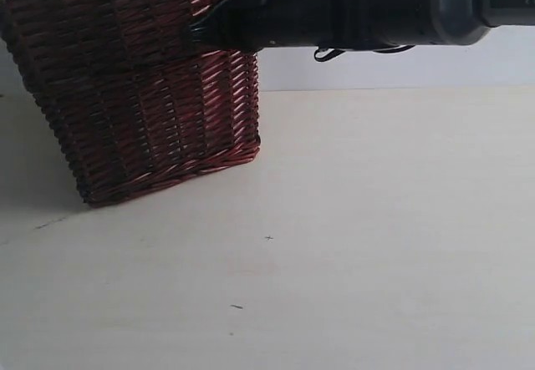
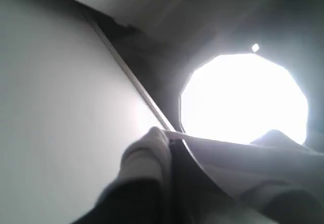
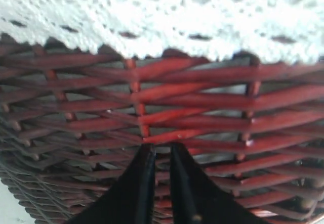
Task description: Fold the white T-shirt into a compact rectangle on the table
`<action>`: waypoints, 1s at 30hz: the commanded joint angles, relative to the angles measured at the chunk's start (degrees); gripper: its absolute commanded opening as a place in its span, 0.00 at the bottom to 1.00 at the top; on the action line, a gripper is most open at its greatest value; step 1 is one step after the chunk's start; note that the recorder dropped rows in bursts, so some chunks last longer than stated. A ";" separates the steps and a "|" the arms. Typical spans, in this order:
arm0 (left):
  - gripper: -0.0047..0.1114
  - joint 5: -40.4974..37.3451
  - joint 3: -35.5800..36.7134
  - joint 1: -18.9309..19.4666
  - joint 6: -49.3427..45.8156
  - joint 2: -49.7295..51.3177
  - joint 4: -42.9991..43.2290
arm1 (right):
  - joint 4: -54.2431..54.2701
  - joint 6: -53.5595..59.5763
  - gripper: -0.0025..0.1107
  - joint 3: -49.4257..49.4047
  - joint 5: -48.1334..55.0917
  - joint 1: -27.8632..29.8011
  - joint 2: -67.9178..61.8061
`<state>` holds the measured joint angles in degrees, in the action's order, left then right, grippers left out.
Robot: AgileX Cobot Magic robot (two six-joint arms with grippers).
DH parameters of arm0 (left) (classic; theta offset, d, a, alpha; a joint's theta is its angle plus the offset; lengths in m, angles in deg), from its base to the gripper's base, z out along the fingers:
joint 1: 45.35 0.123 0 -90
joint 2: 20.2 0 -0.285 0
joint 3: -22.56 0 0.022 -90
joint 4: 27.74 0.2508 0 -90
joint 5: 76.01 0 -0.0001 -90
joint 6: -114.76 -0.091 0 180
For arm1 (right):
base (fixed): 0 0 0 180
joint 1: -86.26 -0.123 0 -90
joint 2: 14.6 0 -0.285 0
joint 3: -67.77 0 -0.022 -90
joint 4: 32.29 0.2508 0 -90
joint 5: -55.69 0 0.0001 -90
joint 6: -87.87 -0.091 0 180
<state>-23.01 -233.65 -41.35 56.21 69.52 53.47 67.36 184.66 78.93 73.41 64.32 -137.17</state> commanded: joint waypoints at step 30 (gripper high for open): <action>0.04 16.96 10.86 0.12 0.34 16.52 18.75 | -35.04 -30.63 0.14 0.58 2.23 -0.09 14.76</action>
<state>-4.67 -226.32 -41.35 56.21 87.26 71.73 34.38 154.93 79.16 74.42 64.32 -123.78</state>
